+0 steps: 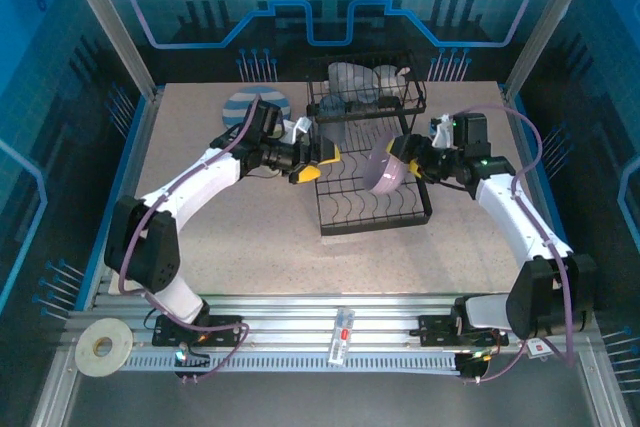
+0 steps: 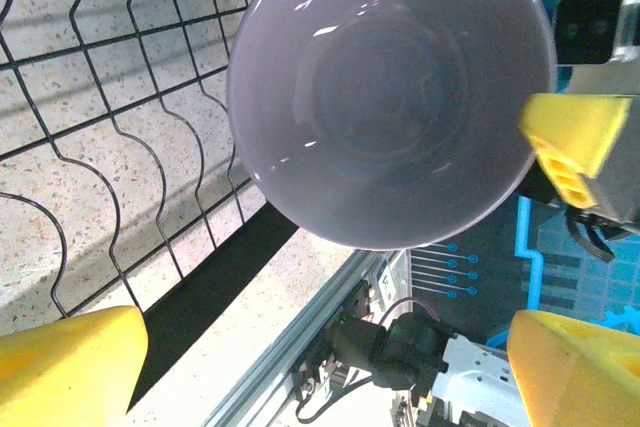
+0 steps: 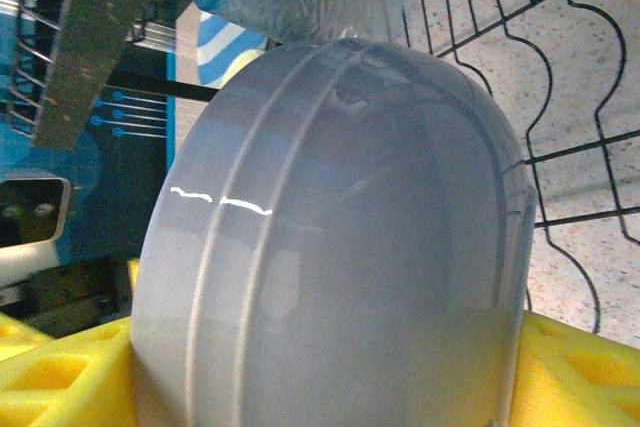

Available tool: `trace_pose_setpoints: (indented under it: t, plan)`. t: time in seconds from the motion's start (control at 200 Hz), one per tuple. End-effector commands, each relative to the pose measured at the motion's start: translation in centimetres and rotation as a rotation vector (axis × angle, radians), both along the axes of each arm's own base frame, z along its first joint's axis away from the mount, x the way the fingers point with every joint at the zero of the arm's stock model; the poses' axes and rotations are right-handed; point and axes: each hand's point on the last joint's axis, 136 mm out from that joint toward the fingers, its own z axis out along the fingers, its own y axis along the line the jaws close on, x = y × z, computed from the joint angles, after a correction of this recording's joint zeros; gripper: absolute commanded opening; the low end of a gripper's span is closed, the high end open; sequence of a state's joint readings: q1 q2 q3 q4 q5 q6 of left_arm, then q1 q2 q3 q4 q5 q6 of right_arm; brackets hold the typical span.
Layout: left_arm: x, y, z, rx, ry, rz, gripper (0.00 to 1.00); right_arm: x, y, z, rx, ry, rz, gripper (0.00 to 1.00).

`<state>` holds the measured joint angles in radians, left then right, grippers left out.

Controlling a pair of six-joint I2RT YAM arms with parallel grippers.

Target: Unload the mixed dishes from the dish rack

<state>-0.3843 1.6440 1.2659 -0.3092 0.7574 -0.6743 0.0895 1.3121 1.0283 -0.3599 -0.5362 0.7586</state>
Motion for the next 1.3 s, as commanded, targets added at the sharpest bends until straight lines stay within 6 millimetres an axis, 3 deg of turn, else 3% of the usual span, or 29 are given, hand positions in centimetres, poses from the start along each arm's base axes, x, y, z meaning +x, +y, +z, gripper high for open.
trace_pose_setpoints:
  t: [0.0, 0.61, 1.296]
  plan:
    - [-0.4, -1.2, -0.1, -0.006, 0.014, -0.053, 0.93, 0.3, 0.9, 5.6, 0.111, -0.17, 0.051, 0.36]
    - [0.4, -4.7, -1.9, -0.021, 0.068, -0.094, 0.84, -0.2, 1.4, 7.8, 0.239, -0.188, 0.055, 0.36]
    - [1.3, -7.3, -2.9, -0.054, 0.132, -0.079, 0.58, -0.6, 1.7, 8.0, 0.27, -0.191, 0.061, 0.35]
